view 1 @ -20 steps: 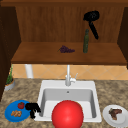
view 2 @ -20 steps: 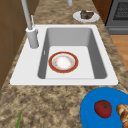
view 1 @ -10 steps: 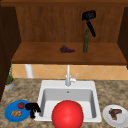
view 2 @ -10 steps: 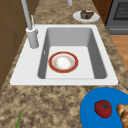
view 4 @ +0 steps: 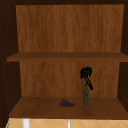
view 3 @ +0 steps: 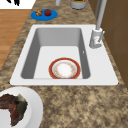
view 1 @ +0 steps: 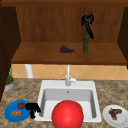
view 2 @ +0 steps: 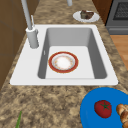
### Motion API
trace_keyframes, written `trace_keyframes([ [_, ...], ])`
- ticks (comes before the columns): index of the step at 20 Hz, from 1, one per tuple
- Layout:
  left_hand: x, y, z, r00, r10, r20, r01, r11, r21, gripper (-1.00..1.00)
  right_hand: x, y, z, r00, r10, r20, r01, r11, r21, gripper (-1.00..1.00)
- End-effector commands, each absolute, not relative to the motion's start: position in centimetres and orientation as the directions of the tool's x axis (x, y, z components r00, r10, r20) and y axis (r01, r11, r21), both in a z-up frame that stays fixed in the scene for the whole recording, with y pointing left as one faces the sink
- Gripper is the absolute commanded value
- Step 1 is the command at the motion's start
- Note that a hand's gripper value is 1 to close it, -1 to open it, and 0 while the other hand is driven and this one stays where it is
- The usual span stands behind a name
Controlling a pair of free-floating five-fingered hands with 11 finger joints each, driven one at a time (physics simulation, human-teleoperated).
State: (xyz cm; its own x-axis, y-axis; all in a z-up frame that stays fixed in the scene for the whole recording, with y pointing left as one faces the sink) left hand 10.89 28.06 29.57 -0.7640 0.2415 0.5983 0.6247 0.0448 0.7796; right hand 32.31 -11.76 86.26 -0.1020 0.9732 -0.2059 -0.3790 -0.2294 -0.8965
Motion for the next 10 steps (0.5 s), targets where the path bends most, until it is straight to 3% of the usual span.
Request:
trace_keyframes([
  [1, 10.9, 28.1, 29.6, -0.764, 0.242, 0.598, 0.625, 0.045, 0.78, 0.0, 34.4, -11.8, 85.4, -0.127, 0.973, -0.195, -0.462, -0.232, -0.856, -1.0],
  [10, 10.9, 28.1, 29.6, -0.764, 0.242, 0.598, 0.625, 0.045, 0.78, 0.0, 37.8, -12.2, 85.2, -0.173, 0.972, -0.159, -0.578, -0.231, -0.783, -1.0],
])
